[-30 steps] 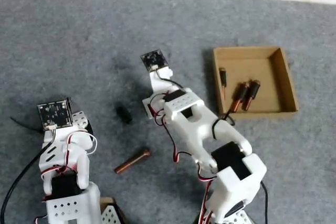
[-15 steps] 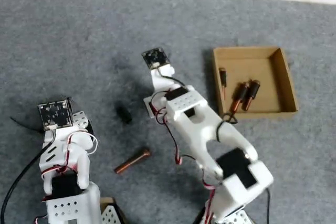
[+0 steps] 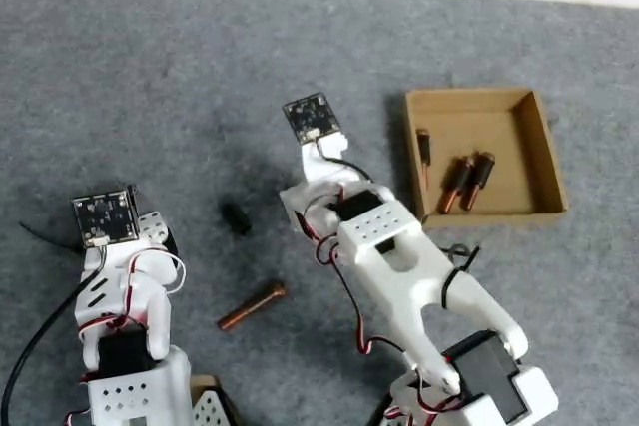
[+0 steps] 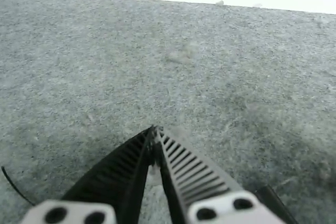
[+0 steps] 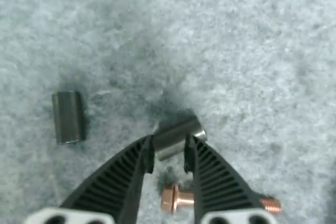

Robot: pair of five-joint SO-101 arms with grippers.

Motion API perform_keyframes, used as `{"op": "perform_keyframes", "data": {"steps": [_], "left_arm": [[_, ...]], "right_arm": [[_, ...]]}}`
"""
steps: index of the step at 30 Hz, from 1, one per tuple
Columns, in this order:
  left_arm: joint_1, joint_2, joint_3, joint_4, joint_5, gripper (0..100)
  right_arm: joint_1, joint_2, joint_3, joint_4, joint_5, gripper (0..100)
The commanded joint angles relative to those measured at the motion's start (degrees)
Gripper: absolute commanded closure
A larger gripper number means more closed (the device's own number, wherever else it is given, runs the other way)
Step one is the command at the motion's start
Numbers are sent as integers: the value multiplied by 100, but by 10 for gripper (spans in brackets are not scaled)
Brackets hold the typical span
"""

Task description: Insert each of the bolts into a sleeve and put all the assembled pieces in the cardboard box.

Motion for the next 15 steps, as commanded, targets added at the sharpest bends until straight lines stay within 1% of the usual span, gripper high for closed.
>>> {"op": "perform_keyframes", "data": {"steps": [1, 9, 12, 15], "left_arm": [[66, -101, -31, -141, -35, 995], [66, -101, -31, -141, -35, 995], [66, -101, -31, -141, -35, 995], [66, -101, -31, -141, -35, 995]], "right_arm": [[101, -268, -31, -119, 62, 929], [-13, -145, -66, -127, 18, 925], [-57, 374, -110, -119, 9, 925], [-31, 1024, -699, -84, -325, 924]]}}
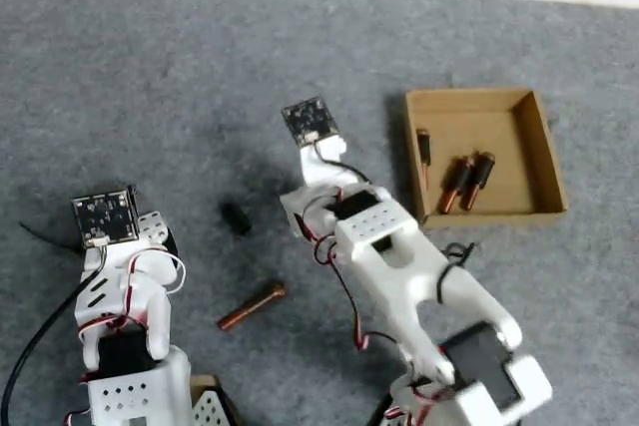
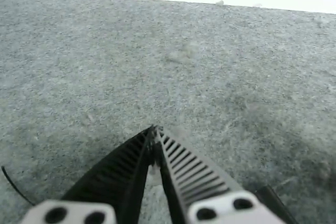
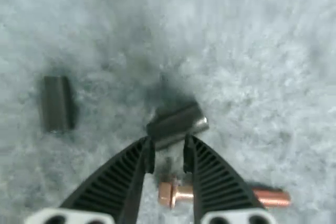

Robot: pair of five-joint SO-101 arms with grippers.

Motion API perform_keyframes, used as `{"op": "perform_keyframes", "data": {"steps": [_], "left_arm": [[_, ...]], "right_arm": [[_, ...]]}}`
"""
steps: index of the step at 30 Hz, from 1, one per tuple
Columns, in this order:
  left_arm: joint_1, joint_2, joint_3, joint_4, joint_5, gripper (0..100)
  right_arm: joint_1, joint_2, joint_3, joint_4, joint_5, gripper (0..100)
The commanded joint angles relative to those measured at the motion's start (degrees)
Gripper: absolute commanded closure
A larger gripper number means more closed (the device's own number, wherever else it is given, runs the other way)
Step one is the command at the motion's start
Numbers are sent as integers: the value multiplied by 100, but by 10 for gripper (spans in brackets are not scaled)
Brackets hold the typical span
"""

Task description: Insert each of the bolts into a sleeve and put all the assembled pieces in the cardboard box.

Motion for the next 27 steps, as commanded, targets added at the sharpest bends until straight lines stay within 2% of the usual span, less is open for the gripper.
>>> {"op": "perform_keyframes", "data": {"steps": [1, 6, 22, 27], "left_arm": [[66, -101, -31, -141, -35, 995], [66, -101, -31, -141, -26, 995], [75, -101, -31, -141, -26, 995], [75, -101, -31, -141, -26, 995]], "right_arm": [[-22, 532, -760, -57, -281, 924], [-31, 936, -1464, 690, -308, 924], [-22, 971, -1534, 875, -308, 923], [-22, 971, -1525, 1068, -308, 839]]}}
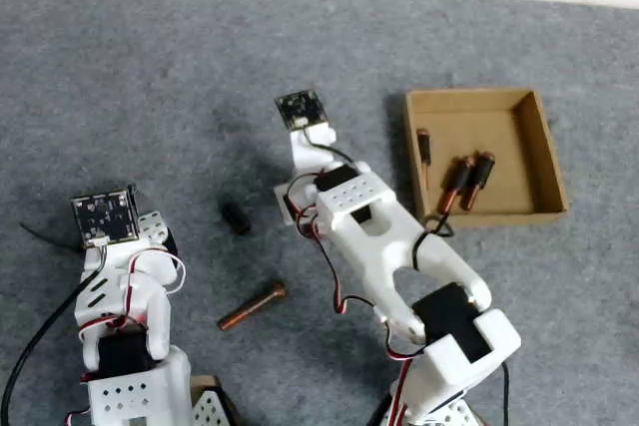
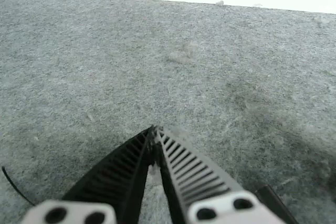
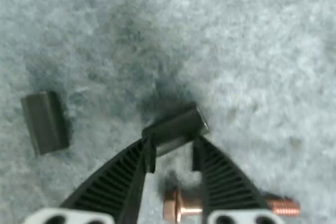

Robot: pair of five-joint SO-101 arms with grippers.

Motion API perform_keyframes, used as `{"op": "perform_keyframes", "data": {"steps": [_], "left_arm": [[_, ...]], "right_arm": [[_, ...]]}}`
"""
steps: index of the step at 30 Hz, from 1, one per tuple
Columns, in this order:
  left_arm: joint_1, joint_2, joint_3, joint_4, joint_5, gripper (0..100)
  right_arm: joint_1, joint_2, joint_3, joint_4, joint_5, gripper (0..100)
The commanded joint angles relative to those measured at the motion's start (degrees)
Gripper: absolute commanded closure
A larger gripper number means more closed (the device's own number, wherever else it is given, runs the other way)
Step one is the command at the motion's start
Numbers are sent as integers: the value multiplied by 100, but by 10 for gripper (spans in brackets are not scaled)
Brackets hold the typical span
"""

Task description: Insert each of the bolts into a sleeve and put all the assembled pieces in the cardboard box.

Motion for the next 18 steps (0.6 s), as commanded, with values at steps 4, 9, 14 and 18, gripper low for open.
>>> {"op": "perform_keyframes", "data": {"steps": [4, 9, 14, 18], "left_arm": [[75, -101, -31, -141, -26, 995], [75, -101, -31, -141, -26, 995], [75, -101, -31, -141, -26, 995], [75, -101, -31, -141, -26, 995]], "right_arm": [[-22, -31, -198, 92, -53, 828], [-40, -22, -189, 4, -53, 828], [-40, -13, -171, -444, -62, 828], [-40, -13, -198, -514, -97, 828]]}}
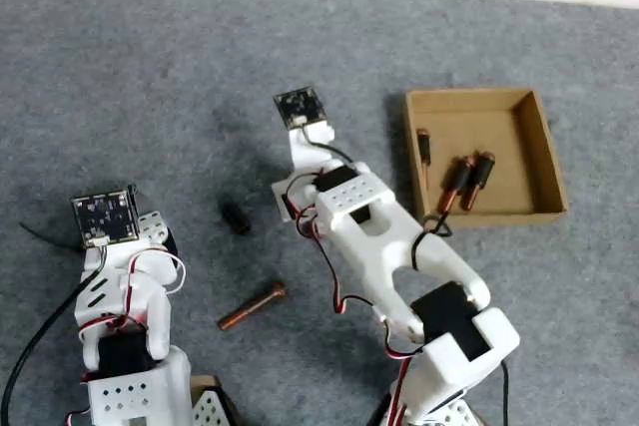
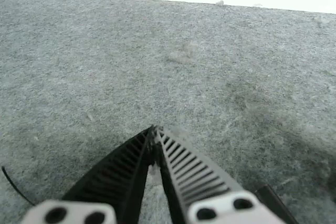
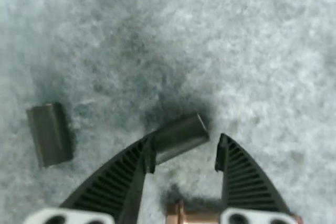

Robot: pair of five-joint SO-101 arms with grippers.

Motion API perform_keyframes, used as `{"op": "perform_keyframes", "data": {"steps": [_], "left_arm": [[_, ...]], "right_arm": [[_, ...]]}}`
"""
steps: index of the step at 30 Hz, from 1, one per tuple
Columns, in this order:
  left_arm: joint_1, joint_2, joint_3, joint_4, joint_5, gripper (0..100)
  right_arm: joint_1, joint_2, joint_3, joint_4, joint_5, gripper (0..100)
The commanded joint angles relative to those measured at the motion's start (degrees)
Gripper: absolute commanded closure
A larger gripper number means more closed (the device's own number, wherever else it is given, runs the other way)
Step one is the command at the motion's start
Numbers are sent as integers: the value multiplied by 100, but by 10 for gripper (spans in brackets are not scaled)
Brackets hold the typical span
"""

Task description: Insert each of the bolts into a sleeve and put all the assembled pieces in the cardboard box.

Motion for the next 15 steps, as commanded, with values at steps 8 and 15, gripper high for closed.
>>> {"op": "perform_keyframes", "data": {"steps": [8, 15], "left_arm": [[75, -101, -31, -141, -26, 995], [75, -101, -31, -141, -26, 995]], "right_arm": [[-31, -13, -215, -154, -527, 828], [-40, 426, -233, -145, -695, 828]]}}
